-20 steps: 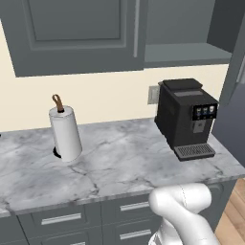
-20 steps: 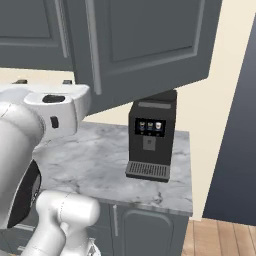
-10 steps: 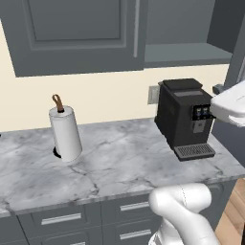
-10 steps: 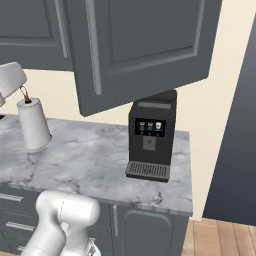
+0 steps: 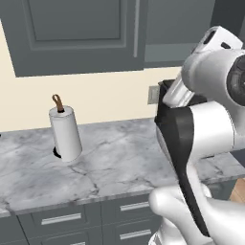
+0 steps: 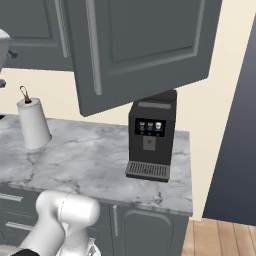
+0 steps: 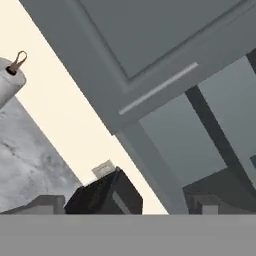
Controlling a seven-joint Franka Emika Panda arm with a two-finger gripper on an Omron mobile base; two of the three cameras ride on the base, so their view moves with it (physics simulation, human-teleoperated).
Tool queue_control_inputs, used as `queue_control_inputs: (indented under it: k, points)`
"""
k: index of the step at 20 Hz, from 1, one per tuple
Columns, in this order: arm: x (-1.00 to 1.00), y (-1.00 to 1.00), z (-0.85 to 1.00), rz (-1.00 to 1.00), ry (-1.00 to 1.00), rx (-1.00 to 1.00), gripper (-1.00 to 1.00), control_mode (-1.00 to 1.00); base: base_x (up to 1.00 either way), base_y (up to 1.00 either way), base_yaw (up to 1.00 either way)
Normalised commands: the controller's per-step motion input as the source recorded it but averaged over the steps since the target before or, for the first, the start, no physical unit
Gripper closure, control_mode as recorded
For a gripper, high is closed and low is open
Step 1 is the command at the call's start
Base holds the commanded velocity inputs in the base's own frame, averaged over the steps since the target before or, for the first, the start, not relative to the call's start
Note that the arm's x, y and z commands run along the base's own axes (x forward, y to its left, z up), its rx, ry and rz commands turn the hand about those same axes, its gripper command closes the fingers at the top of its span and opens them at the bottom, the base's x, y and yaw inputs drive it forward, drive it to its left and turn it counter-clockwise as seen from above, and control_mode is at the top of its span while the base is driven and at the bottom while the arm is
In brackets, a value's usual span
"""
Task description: Open the cabinet. Pick the dish brush and place it next to the sink. Then close the cabinet.
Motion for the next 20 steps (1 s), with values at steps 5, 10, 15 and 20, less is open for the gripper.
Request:
queue_control_inputs:
  k: [5, 10, 15, 20]
  points:
    - [0.69, 0.0, -0.08, -0.32, 0.06, -0.6, -1.0, -1.0, 0.0, 0.0, 0.0]
    - [0.69, -0.01, -0.03, -0.34, 0.0, -0.51, -1.0, -1.0, 0.0, 0.0, 0.0]
    - [0.53, -0.18, -0.11, -0.33, 0.03, -0.42, -1.0, -1.0, 0.0, 0.0, 0.0]
    - [-0.05, -0.61, 0.07, -0.32, 0.07, -0.13, -1.0, -1.0, 0.0, 0.0, 0.0]
